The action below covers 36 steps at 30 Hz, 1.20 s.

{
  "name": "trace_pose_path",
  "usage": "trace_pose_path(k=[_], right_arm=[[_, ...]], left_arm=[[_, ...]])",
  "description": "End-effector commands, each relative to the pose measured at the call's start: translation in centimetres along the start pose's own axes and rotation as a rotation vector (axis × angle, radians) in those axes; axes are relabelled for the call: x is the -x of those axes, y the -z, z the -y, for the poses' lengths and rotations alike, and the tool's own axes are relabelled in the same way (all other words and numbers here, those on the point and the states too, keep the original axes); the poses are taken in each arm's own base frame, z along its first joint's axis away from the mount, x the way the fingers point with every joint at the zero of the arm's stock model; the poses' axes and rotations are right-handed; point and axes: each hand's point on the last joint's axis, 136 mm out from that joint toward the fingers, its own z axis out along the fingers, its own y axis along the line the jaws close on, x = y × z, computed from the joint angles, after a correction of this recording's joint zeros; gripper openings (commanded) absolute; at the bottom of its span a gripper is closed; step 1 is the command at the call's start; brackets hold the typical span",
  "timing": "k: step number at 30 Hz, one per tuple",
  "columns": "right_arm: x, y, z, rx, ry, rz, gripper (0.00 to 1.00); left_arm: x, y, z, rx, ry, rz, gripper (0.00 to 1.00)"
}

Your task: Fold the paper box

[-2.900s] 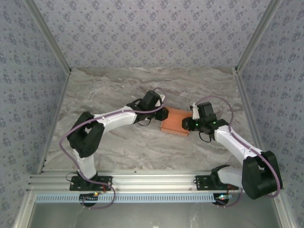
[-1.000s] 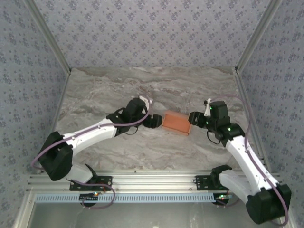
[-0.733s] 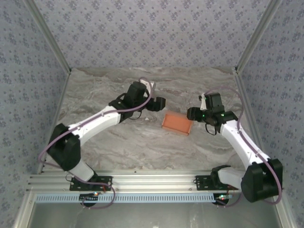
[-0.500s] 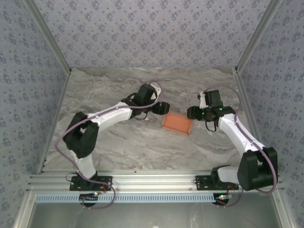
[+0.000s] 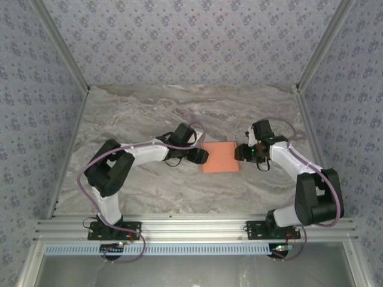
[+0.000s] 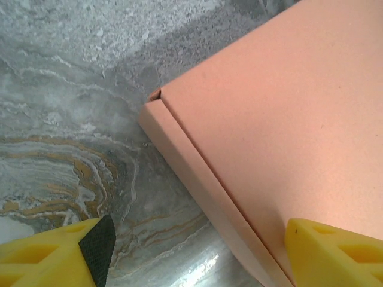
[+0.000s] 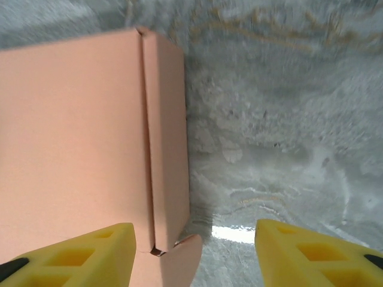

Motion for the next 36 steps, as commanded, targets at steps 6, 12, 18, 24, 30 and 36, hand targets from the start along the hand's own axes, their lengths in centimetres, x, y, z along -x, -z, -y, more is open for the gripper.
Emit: trace_pose_path(k=[6, 12, 18, 24, 30, 36], right_arm=[[-1.1, -1.8, -1.6, 0.113, -0.067, -0.076, 0.53], [1.0, -0.1, -2.2, 0.209, -0.06, -0.015, 0.54], [2.3, -0.6, -2.7, 0.331, -0.095, 0.004, 0.54], [2.7, -0.1, -4.0, 0.456, -0.159, 0.002, 0.61], [1.5, -0.2, -3.1, 0.515, -0.318, -0.003, 0.68], [0.8, -1.3, -4.5, 0.601, -0.39, -0.023, 0.7]], left_arm=[[-1.4, -0.8, -0.5, 0.021, 0.006, -0.022, 0.73], [-1.4, -0.6, -1.6, 0.009, 0.091, -0.059, 0.57], [-1.0, -0.2, -1.0, -0.067, 0.141, -0.048, 0.53], [-1.4, -0.9, -2.1, -0.171, 0.297, -0.039, 0.49], [-1.6, -1.1, -3.1, -0.205, 0.358, -0.014, 0.46], [-1.3, -0.8, -3.0, -0.208, 0.361, -0.001, 0.45]])
